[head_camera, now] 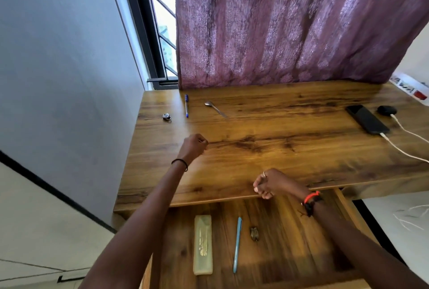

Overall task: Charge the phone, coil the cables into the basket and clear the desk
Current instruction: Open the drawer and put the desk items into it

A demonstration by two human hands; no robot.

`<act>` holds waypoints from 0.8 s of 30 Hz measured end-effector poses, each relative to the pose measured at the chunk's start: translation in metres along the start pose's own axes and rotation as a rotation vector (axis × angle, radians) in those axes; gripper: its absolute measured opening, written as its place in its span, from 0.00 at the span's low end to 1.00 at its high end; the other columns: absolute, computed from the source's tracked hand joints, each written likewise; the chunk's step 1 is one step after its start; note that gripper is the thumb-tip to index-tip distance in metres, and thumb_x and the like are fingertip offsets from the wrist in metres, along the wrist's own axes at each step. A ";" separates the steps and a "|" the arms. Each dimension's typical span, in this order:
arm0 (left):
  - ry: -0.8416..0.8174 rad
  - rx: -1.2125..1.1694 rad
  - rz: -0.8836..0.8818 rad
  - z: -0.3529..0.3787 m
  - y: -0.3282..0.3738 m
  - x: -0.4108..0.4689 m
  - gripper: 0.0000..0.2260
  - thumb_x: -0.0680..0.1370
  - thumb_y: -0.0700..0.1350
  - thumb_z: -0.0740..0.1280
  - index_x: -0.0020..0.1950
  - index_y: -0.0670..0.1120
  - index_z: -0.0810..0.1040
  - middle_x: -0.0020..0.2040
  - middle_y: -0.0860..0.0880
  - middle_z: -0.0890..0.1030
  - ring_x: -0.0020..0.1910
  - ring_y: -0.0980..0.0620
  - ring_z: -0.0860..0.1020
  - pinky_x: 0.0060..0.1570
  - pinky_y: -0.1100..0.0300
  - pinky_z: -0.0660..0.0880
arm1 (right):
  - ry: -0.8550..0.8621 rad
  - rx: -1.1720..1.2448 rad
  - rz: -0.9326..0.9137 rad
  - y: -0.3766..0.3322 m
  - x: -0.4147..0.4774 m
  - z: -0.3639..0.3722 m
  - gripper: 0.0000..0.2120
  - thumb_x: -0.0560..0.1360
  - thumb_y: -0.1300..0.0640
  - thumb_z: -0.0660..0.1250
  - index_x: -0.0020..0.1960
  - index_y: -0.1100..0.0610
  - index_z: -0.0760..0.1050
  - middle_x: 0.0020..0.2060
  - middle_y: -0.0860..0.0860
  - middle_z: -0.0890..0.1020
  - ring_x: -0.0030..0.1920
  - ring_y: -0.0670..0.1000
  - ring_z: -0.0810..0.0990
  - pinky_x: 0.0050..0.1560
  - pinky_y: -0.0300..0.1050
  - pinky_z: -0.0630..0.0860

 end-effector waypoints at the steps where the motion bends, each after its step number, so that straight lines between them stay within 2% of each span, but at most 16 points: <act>1: 0.060 0.029 0.007 -0.012 0.001 0.012 0.07 0.78 0.39 0.62 0.47 0.37 0.78 0.47 0.38 0.83 0.39 0.46 0.79 0.39 0.56 0.76 | 0.022 0.008 -0.028 -0.012 0.007 -0.014 0.03 0.74 0.67 0.66 0.44 0.63 0.77 0.32 0.53 0.80 0.27 0.44 0.79 0.28 0.36 0.77; 3: 0.187 0.151 0.019 -0.036 0.001 0.034 0.10 0.77 0.40 0.61 0.48 0.35 0.79 0.49 0.36 0.82 0.47 0.41 0.80 0.47 0.51 0.76 | 0.076 -0.001 -0.076 -0.036 0.023 -0.042 0.06 0.73 0.68 0.65 0.39 0.61 0.77 0.31 0.53 0.80 0.27 0.45 0.79 0.28 0.36 0.76; 8: 0.392 0.350 0.001 -0.081 -0.020 0.081 0.11 0.77 0.37 0.59 0.58 0.36 0.74 0.58 0.35 0.73 0.57 0.37 0.73 0.56 0.48 0.72 | 0.174 -0.041 -0.154 -0.087 0.076 -0.086 0.06 0.73 0.68 0.65 0.39 0.63 0.78 0.32 0.54 0.80 0.32 0.48 0.79 0.30 0.37 0.77; 12: 0.416 0.450 -0.032 -0.095 -0.046 0.115 0.16 0.76 0.36 0.61 0.65 0.38 0.69 0.62 0.35 0.69 0.61 0.37 0.69 0.60 0.47 0.69 | 0.207 -0.070 -0.209 -0.129 0.122 -0.086 0.09 0.72 0.68 0.64 0.35 0.59 0.77 0.30 0.53 0.79 0.30 0.48 0.77 0.31 0.38 0.74; 14: 0.397 0.479 -0.042 -0.097 -0.057 0.132 0.21 0.77 0.38 0.62 0.69 0.40 0.66 0.66 0.37 0.67 0.63 0.38 0.69 0.62 0.47 0.69 | 0.222 -0.089 -0.235 -0.154 0.149 -0.082 0.07 0.71 0.67 0.65 0.37 0.58 0.76 0.31 0.53 0.79 0.31 0.50 0.77 0.35 0.41 0.76; 16: 0.367 0.503 -0.033 -0.096 -0.067 0.147 0.23 0.77 0.39 0.62 0.72 0.42 0.63 0.70 0.39 0.65 0.66 0.38 0.67 0.64 0.48 0.67 | 0.234 -0.088 -0.260 -0.178 0.173 -0.074 0.10 0.71 0.68 0.66 0.35 0.55 0.74 0.31 0.51 0.78 0.33 0.51 0.77 0.36 0.41 0.75; 18: 0.339 0.519 -0.022 -0.094 -0.078 0.162 0.21 0.78 0.40 0.61 0.71 0.42 0.65 0.72 0.40 0.65 0.69 0.40 0.65 0.66 0.48 0.65 | 0.236 -0.086 -0.303 -0.205 0.194 -0.063 0.13 0.71 0.68 0.65 0.34 0.52 0.73 0.33 0.52 0.78 0.36 0.52 0.76 0.38 0.41 0.74; 19: 0.338 0.506 -0.012 -0.094 -0.083 0.168 0.18 0.78 0.40 0.61 0.68 0.40 0.68 0.71 0.39 0.66 0.69 0.41 0.66 0.66 0.48 0.65 | 0.229 -0.095 -0.325 -0.218 0.203 -0.057 0.11 0.72 0.67 0.65 0.36 0.53 0.74 0.36 0.54 0.79 0.39 0.52 0.77 0.42 0.44 0.76; 21: 0.381 0.439 0.003 -0.096 -0.091 0.174 0.13 0.79 0.39 0.60 0.62 0.39 0.72 0.67 0.39 0.70 0.66 0.40 0.68 0.65 0.48 0.66 | 0.229 -0.115 -0.353 -0.240 0.220 -0.048 0.07 0.72 0.66 0.63 0.48 0.60 0.78 0.43 0.59 0.83 0.44 0.55 0.79 0.53 0.51 0.77; 22: 0.414 0.405 0.022 -0.096 -0.094 0.175 0.12 0.79 0.39 0.60 0.62 0.39 0.73 0.66 0.39 0.71 0.66 0.40 0.69 0.65 0.48 0.66 | 0.239 -0.115 -0.357 -0.250 0.231 -0.045 0.10 0.73 0.65 0.63 0.53 0.63 0.78 0.46 0.61 0.83 0.46 0.57 0.80 0.55 0.53 0.77; 24: 0.482 0.367 0.091 -0.096 -0.093 0.170 0.13 0.79 0.38 0.60 0.62 0.38 0.73 0.64 0.39 0.72 0.65 0.41 0.69 0.66 0.48 0.64 | 0.254 -0.115 -0.362 -0.264 0.242 -0.037 0.08 0.73 0.65 0.64 0.50 0.65 0.78 0.46 0.63 0.83 0.50 0.60 0.81 0.56 0.53 0.76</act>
Point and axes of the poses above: each hand's wrist, its own x-axis towards the middle knuckle, its own z-axis out of the palm, y = z × x, the point moved 10 cm from there along x, towards the middle knuckle
